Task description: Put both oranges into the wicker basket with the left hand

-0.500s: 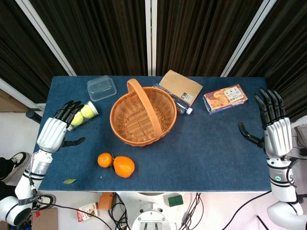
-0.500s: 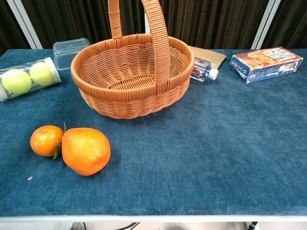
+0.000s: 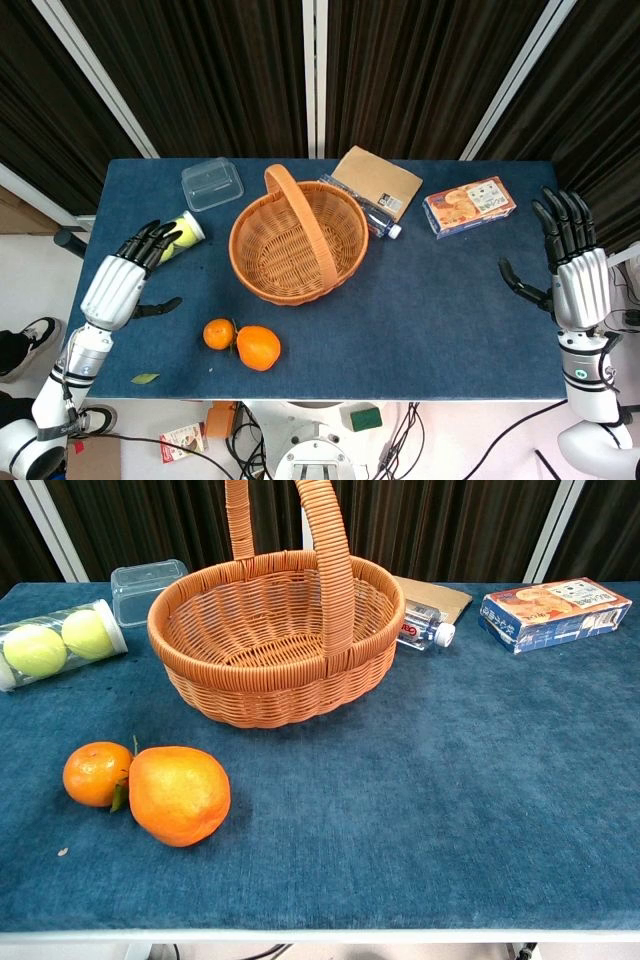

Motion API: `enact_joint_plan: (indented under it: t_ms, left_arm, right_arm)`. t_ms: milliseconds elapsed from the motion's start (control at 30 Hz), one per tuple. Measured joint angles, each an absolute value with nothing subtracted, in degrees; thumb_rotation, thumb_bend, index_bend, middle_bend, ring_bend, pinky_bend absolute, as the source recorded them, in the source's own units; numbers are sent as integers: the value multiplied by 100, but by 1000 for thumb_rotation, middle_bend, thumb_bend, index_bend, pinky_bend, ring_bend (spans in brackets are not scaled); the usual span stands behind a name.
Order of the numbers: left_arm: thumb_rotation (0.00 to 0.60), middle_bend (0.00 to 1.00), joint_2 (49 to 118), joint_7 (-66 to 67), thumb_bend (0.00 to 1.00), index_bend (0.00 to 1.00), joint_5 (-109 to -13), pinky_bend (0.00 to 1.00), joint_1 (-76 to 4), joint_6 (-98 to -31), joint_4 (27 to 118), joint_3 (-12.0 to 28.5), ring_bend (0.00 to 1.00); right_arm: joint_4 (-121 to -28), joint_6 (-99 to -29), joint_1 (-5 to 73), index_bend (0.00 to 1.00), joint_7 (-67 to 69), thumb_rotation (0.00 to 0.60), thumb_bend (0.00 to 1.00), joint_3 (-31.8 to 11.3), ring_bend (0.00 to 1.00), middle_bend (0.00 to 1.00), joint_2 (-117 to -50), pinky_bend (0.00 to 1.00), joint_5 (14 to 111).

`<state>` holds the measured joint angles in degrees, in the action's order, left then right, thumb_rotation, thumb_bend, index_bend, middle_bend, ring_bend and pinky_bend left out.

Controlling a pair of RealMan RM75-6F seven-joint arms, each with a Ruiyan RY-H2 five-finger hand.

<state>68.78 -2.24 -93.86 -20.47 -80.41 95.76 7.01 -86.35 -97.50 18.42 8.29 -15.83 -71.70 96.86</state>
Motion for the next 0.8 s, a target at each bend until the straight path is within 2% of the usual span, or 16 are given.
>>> enact_joint_plan:
  t_ms: [400,567,800]
  left_arm:
    - [600,143,6847,1042,40,161,-10472,290,-1971,-8036,9767,60,88]
    - [600,147,7028,1532,41,165,-10969,290,-2105,-7607,9770,-241,88]
    - [600,147,7428,1561,43,169,-11051,289,-2489,-6737,9720,-418,88]
  right_arm:
    - [-8728,-9958,1657,0,890,600,316,-1628,0,0,-6815,0,9470]
    - [-8679,-10047,1551,0,1138,600,322,-1656,0,0,-6776,0,9313]
    - [-8730,-10081,1451,0,1164,600,321,-1599,0,0,-6710,0,9260]
